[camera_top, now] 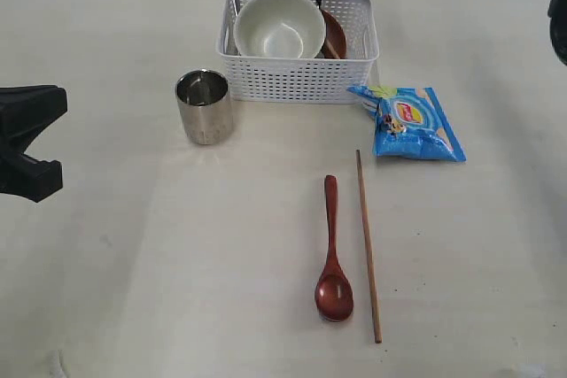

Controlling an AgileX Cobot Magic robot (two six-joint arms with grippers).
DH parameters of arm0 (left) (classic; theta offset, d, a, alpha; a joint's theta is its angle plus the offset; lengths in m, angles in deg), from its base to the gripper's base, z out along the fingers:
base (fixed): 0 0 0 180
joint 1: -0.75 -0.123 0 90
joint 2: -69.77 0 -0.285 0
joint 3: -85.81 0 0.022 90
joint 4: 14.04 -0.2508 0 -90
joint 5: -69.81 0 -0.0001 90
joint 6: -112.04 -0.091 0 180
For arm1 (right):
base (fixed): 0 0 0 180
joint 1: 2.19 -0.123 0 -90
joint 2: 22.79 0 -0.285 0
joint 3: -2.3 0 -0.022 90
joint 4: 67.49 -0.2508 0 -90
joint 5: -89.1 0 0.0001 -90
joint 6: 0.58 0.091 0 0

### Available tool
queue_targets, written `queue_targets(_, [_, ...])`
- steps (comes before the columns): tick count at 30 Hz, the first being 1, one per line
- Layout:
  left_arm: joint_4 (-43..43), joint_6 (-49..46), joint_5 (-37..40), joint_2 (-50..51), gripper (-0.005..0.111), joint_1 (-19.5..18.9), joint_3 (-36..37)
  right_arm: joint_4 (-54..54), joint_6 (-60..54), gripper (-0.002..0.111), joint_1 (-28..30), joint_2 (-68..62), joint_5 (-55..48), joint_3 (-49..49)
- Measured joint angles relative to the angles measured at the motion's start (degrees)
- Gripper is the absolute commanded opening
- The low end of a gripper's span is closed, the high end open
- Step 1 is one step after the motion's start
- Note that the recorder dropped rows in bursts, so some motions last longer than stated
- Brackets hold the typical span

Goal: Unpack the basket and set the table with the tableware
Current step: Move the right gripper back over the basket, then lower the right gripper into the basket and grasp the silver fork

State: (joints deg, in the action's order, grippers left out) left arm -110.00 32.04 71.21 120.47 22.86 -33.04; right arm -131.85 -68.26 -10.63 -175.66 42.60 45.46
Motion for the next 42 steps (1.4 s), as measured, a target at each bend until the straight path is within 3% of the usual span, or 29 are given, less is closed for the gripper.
queue_targets(3, [0.0,0.0,0.0,0.0,0.0,0.0,0.0,-0.24,0.0,0.036,0.0,-0.19,0.0,0.0])
queue_targets(5, [0.0,0.0,0.0,0.0,0.0,0.0,0.0,-0.73,0.0,0.031,0.0,-0.19,-0.4,0.0])
queue_targets(12, [0.0,0.0,0.0,0.0,0.0,0.0,0.0,-0.86,0.0,0.03,0.0,-0.19,-0.4,0.09])
queue_targets(14, [0.0,0.0,0.0,0.0,0.0,0.0,0.0,-0.86,0.0,0.022,0.0,-0.19,-0.4,0.09])
queue_targets(17, [0.0,0.0,0.0,0.0,0.0,0.0,0.0,-1.82,0.7,0.0,0.0,-0.19,-1.25,0.09])
queue_targets(31, [0.0,0.0,0.0,0.0,0.0,0.0,0.0,-2.91,3.17,0.0,0.0,1.45,-2.43,0.09])
queue_targets(42, [0.0,0.0,0.0,0.0,0.0,0.0,0.0,8.26,5.43,0.0,0.0,7.34,-2.56,0.09])
